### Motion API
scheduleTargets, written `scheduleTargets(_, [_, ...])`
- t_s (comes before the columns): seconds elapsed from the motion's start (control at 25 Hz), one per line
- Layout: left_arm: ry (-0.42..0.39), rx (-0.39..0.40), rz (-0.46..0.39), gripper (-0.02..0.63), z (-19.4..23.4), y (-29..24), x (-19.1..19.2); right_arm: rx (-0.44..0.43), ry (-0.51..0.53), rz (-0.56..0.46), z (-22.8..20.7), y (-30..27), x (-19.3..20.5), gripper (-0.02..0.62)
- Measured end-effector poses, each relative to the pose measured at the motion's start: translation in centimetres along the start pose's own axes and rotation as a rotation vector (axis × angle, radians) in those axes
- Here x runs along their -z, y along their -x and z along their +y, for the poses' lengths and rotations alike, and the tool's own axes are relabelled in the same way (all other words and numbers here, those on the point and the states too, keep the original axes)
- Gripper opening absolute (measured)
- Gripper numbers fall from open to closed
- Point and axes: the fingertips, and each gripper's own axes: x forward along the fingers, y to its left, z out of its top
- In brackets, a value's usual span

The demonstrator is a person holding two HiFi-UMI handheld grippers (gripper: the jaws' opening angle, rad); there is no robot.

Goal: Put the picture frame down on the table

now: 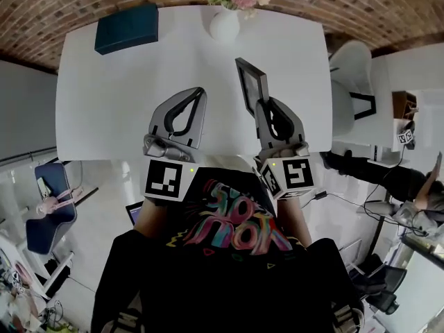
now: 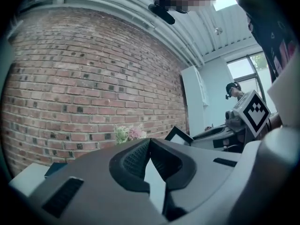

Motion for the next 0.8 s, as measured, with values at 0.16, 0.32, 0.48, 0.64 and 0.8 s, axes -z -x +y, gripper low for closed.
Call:
scheduleTargets(0.16, [0.008,-0.092,0.000,0.025,-0.1,-2.3,0.2,-0.081,0.025,0.000,-2.8,-1.7,-0.1,0.089])
scheduleTargets(0.32, [0.004,-0.129,0.009,0.025,-0.2,-3.5,0.3,-0.119,0.029,0.007,-4.3,-2.6,-0.3,0.089])
scheduleTargets(0.48, [0.002,-0.143,0.018,0.025,0.4,-4.2,0.4,-0.130,0.021,0.012,-4.9,-3.6,-0.3,0.089])
scheduleTargets(0.64, [-0.001,-0.145,0.017,0.025,0.9,-4.4,0.3,-0.137,0.023,0.019,-4.7,-4.1,-0.4,0.089])
scheduleTargets(0.8, [-0.009,-0.144,0.021,0.025,1.5,-4.5,0.1,-0.145,0.017,0.024,-4.3,-4.6,-0.7,0.089])
